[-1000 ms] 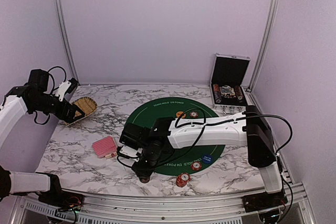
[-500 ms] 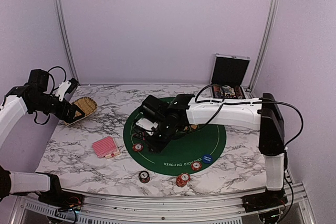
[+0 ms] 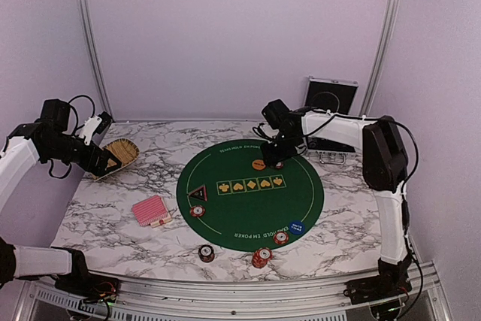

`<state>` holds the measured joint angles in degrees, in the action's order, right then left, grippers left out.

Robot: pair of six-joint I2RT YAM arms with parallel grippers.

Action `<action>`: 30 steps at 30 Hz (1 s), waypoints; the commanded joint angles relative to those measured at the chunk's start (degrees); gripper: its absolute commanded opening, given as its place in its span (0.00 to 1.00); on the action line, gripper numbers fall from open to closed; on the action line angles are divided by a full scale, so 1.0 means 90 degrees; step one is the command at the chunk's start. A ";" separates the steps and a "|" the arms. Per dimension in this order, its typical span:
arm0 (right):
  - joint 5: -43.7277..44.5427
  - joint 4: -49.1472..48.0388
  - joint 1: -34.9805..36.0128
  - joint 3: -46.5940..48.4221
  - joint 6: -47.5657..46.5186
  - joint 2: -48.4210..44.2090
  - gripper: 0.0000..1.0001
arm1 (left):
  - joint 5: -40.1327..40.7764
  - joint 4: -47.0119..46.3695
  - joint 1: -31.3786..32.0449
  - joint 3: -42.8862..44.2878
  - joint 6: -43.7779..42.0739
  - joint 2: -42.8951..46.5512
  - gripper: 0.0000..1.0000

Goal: Distribute texas hold em gaming equipment

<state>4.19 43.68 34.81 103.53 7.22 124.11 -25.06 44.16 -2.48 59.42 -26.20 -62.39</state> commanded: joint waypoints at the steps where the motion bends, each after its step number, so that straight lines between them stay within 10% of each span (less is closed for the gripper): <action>1: 0.0046 -0.0194 -0.0386 0.0715 0.0037 0.0570 0.15 | -0.0134 0.0142 -0.0036 0.0165 -0.0022 -0.0044 0.99; 17: 0.0132 -0.0072 -0.0743 0.1443 0.0000 0.1044 0.15 | -0.0048 0.0142 -0.0034 0.0114 -0.0068 -0.0090 0.99; 30: 0.0166 -0.0682 -0.1041 -0.0723 0.0009 -0.0220 0.15 | -0.0124 0.0142 -0.0036 0.0173 -0.0090 -0.0129 0.99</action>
<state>5.43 41.23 26.04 100.31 7.22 126.65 -25.06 44.16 -2.48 59.42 -26.24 -62.98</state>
